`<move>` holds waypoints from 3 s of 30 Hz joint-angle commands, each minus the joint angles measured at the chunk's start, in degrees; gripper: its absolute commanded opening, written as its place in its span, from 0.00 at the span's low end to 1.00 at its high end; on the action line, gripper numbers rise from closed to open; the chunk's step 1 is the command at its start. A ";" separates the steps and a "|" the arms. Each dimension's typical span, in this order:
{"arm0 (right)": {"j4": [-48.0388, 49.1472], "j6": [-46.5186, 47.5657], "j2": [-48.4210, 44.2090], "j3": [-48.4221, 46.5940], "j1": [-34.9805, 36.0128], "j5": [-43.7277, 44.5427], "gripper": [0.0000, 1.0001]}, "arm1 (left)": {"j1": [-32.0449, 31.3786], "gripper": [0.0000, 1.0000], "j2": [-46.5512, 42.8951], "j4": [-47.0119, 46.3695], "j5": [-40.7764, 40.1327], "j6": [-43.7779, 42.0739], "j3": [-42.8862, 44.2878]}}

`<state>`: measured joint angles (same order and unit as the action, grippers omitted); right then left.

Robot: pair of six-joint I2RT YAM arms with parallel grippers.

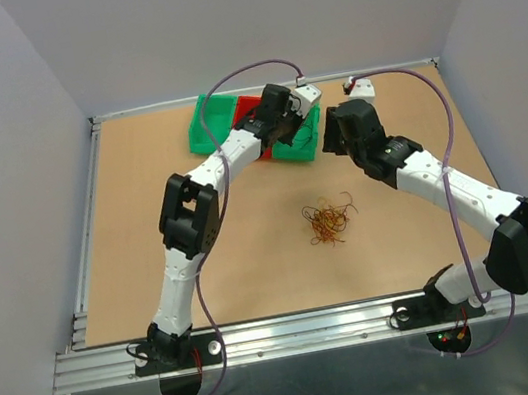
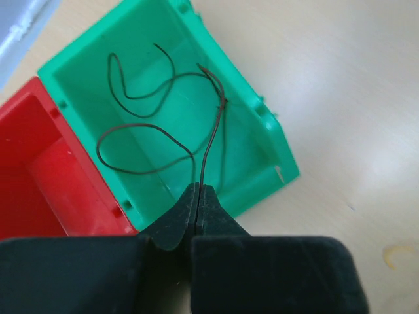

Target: Untangle the cables

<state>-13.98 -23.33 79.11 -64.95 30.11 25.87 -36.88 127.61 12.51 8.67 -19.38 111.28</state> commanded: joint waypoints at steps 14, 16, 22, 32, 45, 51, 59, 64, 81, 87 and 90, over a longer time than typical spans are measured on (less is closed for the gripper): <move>4.92 -0.66 -6.85 4.39 0.30 1.82 0.52 | 1.20 0.11 13.72 5.60 -5.16 -1.19 13.26; 5.27 -0.92 -8.09 5.53 0.39 2.34 0.52 | 0.94 0.16 14.41 6.99 -2.88 -0.31 14.22; 5.10 -1.10 -11.08 7.64 0.30 2.44 0.52 | -0.29 0.32 14.51 8.84 -0.58 0.83 14.14; 0.97 1.10 -17.49 14.49 0.65 -14.97 0.65 | -1.08 0.53 0.19 2.52 1.70 4.43 2.10; 1.93 0.92 -14.52 21.53 4.25 -21.30 0.57 | -1.35 0.65 -18.70 -1.43 0.29 5.05 -15.89; 2.20 3.28 -11.26 22.06 9.00 -21.47 0.54 | -1.44 0.75 -35.22 -14.78 11.19 3.12 -41.97; 1.67 3.30 -6.95 21.00 9.35 -21.21 0.20 | -3.53 0.74 -43.68 -18.22 29.29 -7.33 -54.58; 1.59 2.68 -8.27 22.14 9.44 -20.16 0.21 | -7.93 0.73 -39.91 -20.24 28.87 -9.71 -56.35; 1.59 4.17 -17.41 25.31 9.53 -21.03 0.21 | -10.23 0.67 -34.98 -30.35 22.97 -6.29 -56.97; 1.41 5.14 -17.50 25.75 9.62 -21.39 0.01 | -10.23 0.65 -32.96 -29.83 22.89 -7.25 -56.27; 1.50 5.23 -17.94 25.75 9.53 -21.39 0.00 | -10.23 0.65 -32.43 -29.74 22.71 -7.43 -55.91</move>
<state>-13.89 -19.22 62.33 -40.29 39.11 4.89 -46.81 95.42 -15.22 31.16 -26.13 53.47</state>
